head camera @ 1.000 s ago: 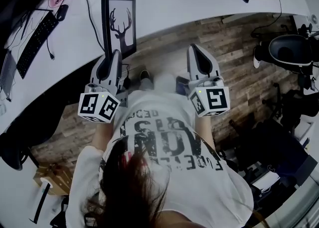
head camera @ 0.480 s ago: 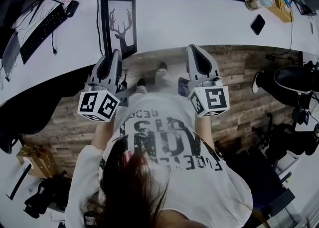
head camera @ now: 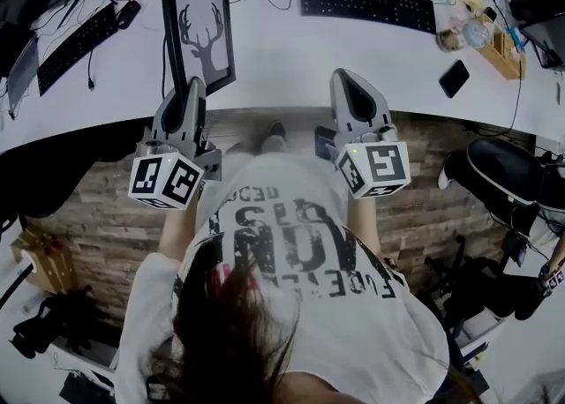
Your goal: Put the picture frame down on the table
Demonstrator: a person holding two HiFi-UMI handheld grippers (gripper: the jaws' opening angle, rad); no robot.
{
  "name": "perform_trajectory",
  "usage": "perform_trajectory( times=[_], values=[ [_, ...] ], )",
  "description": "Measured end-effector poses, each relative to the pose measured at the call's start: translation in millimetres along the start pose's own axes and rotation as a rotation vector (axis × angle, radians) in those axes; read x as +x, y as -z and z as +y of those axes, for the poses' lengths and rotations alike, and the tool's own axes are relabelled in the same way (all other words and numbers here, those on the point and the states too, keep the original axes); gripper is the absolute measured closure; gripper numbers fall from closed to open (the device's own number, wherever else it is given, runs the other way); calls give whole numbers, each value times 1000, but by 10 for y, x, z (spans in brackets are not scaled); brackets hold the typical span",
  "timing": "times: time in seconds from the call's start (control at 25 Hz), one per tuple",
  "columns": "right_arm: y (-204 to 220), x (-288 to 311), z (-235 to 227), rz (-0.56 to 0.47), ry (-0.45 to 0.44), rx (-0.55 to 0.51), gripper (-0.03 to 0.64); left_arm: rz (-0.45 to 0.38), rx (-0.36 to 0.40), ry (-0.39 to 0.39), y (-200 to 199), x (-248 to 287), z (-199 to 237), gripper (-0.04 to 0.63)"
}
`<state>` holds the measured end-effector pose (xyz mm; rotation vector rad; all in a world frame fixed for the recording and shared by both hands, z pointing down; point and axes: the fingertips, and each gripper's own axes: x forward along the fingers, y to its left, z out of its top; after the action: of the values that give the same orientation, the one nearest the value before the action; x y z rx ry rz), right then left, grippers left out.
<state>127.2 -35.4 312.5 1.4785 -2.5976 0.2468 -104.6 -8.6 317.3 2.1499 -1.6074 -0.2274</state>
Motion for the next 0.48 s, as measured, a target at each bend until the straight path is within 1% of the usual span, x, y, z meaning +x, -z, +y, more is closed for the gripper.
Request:
perform_trajectory(
  times=[0.32,0.48],
  values=[
    [69,32,-199,26,-5,23,617,3,-21,-53,46,15,20,557],
    [102,35,-247,42,10,27,617,15,-27,-59,44,47,69,557]
  ],
)
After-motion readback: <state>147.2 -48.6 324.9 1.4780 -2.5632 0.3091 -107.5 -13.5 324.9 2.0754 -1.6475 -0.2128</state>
